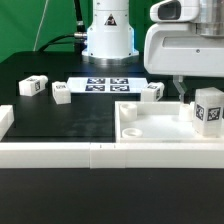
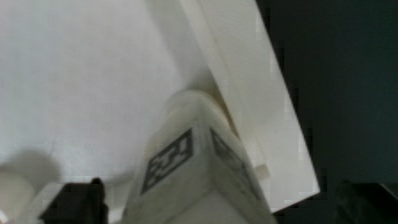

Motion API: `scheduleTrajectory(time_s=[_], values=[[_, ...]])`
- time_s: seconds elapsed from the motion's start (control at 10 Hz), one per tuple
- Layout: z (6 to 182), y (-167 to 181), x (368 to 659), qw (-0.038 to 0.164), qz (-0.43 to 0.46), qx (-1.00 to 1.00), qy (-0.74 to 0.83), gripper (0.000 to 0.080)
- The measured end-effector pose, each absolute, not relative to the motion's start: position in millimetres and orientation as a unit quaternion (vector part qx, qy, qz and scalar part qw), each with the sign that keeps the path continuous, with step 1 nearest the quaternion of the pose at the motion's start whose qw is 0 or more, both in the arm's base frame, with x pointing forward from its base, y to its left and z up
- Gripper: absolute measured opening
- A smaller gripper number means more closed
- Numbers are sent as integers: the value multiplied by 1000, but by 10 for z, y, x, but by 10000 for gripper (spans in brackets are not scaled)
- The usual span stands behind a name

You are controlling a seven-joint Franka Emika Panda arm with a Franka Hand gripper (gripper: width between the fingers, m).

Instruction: Assemble one leg

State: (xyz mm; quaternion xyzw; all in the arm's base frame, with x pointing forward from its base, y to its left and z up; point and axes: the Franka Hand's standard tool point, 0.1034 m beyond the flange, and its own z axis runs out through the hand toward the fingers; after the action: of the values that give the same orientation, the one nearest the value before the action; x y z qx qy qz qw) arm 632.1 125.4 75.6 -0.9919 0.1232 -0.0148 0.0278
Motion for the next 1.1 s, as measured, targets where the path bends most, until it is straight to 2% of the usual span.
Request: scheduleTrajectory(time_s=[0.5, 0.7, 0.8, 0.9, 1.0, 1.1], values=[[756, 1189, 6331, 6, -21, -992, -120, 649], [754, 1183, 6331, 5, -21, -991, -132, 649], [754, 1181, 6331, 5, -21, -991, -132, 552], [754, 1181, 6330, 5, -21, -991, -132, 370], [754, 1182, 6330, 5, -21, -991, -132, 370], [753, 1180, 6330, 5, -21, -992, -128, 291]])
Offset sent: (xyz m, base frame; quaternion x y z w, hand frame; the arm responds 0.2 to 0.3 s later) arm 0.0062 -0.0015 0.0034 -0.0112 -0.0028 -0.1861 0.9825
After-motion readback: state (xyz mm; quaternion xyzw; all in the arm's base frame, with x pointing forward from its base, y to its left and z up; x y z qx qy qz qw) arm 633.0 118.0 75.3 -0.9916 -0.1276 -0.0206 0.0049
